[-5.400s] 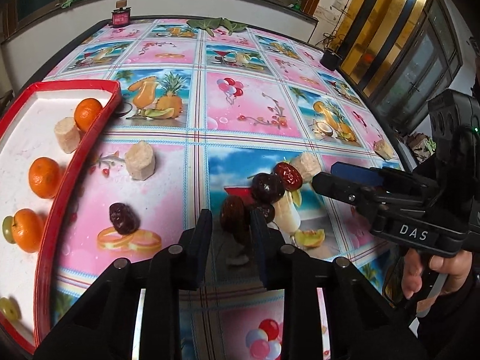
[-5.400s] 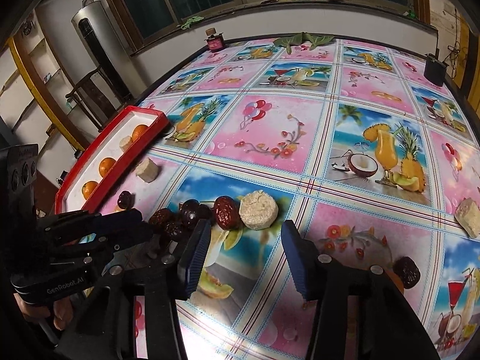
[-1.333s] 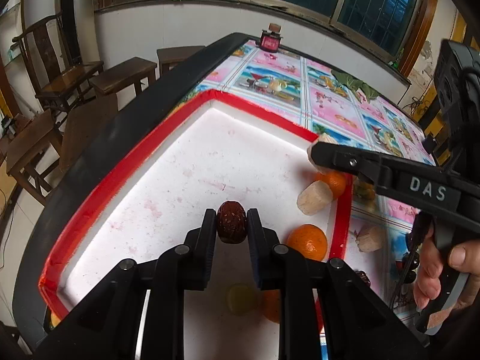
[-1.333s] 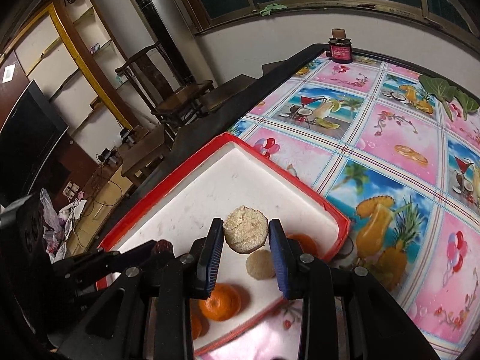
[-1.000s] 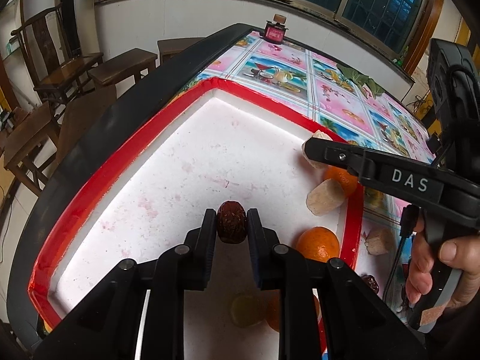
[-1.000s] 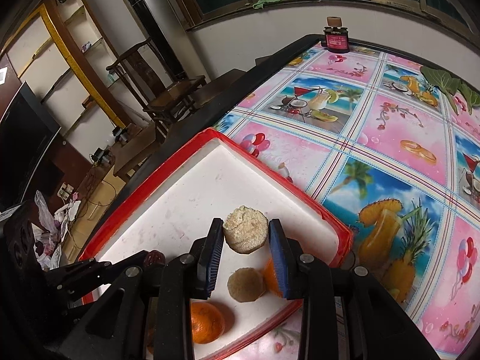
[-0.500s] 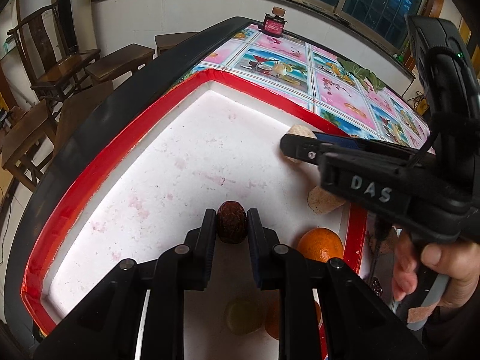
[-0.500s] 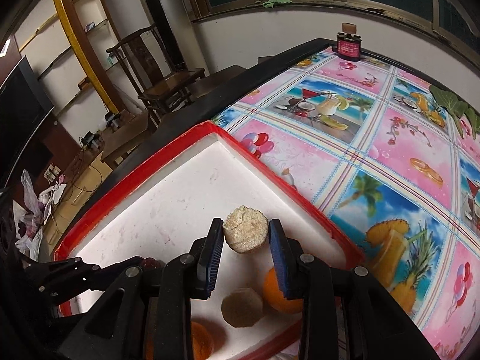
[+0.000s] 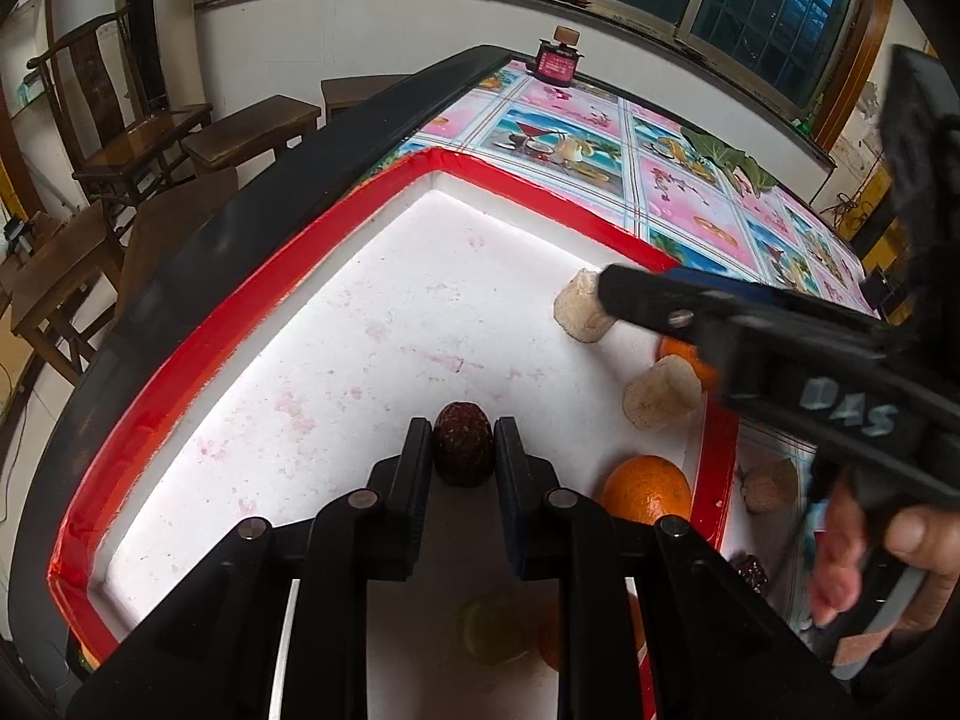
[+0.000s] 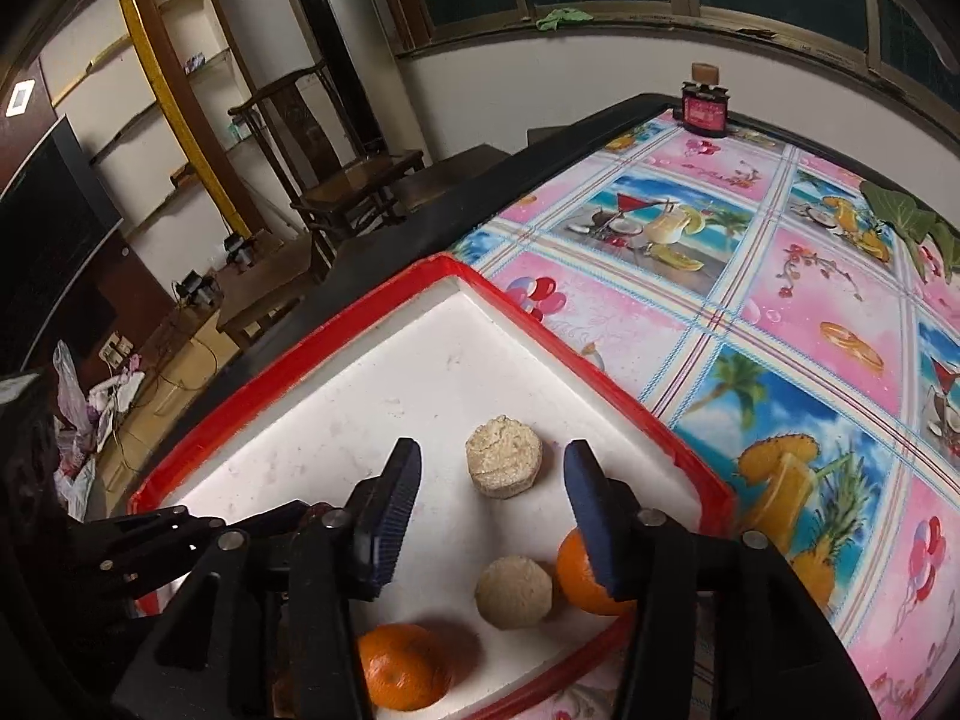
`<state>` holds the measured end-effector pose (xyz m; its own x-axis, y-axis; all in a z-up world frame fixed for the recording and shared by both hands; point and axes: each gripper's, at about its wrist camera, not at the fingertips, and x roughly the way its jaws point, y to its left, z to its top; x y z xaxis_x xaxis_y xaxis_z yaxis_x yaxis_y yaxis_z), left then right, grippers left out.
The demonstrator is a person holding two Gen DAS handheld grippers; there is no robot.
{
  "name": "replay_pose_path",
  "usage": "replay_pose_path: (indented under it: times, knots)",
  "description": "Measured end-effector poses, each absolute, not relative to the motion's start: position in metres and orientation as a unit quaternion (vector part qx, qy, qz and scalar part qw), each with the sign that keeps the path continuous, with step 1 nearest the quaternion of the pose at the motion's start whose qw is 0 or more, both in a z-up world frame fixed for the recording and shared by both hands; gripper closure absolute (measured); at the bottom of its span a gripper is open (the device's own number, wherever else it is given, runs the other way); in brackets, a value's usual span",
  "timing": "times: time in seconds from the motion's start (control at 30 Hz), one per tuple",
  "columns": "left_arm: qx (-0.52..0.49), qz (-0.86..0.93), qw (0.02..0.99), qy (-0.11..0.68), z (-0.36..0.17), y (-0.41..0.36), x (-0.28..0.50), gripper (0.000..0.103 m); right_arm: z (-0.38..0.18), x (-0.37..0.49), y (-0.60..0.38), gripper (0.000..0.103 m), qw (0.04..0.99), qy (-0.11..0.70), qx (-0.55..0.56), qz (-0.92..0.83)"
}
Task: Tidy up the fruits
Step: 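Open the right tool to drop the rice cake while the left tool releases the date, then move both open tools back toward the fruits on the tablecloth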
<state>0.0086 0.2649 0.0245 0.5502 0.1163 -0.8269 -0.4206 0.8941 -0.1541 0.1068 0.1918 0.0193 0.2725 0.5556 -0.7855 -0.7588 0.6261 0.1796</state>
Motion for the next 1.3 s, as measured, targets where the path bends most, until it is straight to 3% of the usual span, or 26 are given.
replay_pose_path:
  times: [0.1, 0.23, 0.27, 0.7, 0.83, 1.3]
  knots:
    - [-0.167, 0.159, 0.866, 0.443, 0.028, 0.262, 0.004, 0.084, 0.029, 0.102, 0.181, 0.049, 0.793, 0.430, -0.104, 0.420]
    - [-0.156, 0.171, 0.876, 0.424, 0.038, 0.256, -0.006, 0.058, 0.041, 0.091, 0.161, 0.047, 0.797, 0.421, -0.094, 0.422]
    - [-0.154, 0.172, 0.879, 0.418, 0.042, 0.254, -0.009, 0.057, 0.043, 0.089, 0.156, 0.047, 0.798, 0.420, -0.091, 0.423]
    - [-0.131, 0.151, 0.898, 0.391, 0.074, 0.202, -0.026, 0.057, 0.065, 0.056, 0.066, 0.045, 0.810, 0.413, -0.074, 0.410]
    - [-0.120, 0.138, 0.902, 0.392, 0.080, 0.181, -0.029, 0.047, 0.069, 0.050, 0.040, 0.043, 0.815, 0.412, -0.070, 0.402]
    - [-0.102, 0.090, 0.912, 0.387, 0.097, 0.129, -0.029, 0.047, 0.077, 0.029, -0.034, 0.041, 0.827, 0.409, -0.063, 0.381]
